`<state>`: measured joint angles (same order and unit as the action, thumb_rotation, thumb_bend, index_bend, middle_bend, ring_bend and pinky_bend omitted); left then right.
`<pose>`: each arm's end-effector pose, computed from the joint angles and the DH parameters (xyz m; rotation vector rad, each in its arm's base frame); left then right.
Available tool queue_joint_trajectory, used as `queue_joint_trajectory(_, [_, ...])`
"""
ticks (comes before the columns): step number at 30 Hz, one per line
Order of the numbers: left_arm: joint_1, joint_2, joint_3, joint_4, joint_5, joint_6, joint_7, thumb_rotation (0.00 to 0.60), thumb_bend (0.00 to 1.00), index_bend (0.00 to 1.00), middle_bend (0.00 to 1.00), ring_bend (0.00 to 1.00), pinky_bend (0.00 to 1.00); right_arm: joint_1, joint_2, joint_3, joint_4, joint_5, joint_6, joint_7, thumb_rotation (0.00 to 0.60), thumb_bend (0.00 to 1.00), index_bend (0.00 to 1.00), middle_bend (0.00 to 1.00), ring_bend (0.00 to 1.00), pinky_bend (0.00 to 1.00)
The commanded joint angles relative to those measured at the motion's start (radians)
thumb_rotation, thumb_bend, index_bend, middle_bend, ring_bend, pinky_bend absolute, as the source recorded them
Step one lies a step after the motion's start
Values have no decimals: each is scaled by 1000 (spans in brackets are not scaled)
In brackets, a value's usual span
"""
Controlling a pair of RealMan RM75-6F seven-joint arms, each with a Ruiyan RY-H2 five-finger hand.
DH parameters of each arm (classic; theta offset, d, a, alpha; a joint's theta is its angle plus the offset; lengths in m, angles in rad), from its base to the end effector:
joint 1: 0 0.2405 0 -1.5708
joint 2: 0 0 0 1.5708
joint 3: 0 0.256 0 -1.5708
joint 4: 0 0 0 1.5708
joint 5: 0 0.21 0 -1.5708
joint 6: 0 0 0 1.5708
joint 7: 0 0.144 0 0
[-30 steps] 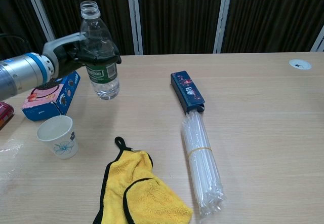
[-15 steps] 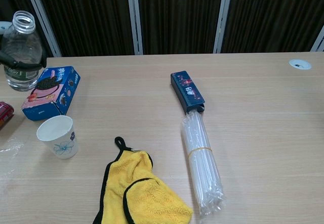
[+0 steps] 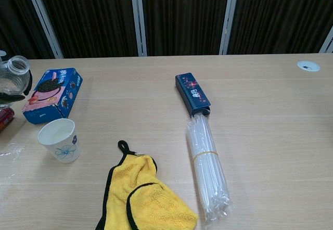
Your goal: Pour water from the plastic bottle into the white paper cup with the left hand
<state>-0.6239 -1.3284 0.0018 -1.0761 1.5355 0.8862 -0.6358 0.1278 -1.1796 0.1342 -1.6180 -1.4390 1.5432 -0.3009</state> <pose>-0.3035 0.3552 0.0815 -1.7527 -1.2689 -0.8851 -0.2943 -0.2094 0.1625 1.3331 -0.6422 0.8080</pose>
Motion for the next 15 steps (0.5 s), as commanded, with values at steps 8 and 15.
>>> queue_joint_trajectory(8, [-16,-41,20,67,19,-5,182,600,520,670,531,311,349,-3,5,7,5,10,0,7,600,0,0,0,0,0])
queue_joint_trajectory(15, [-25,-61,29,100,28,-6,231,600,520,670,531,311,350,-5,-1,9,10,15,4,-12,600,0,0,0,0,0])
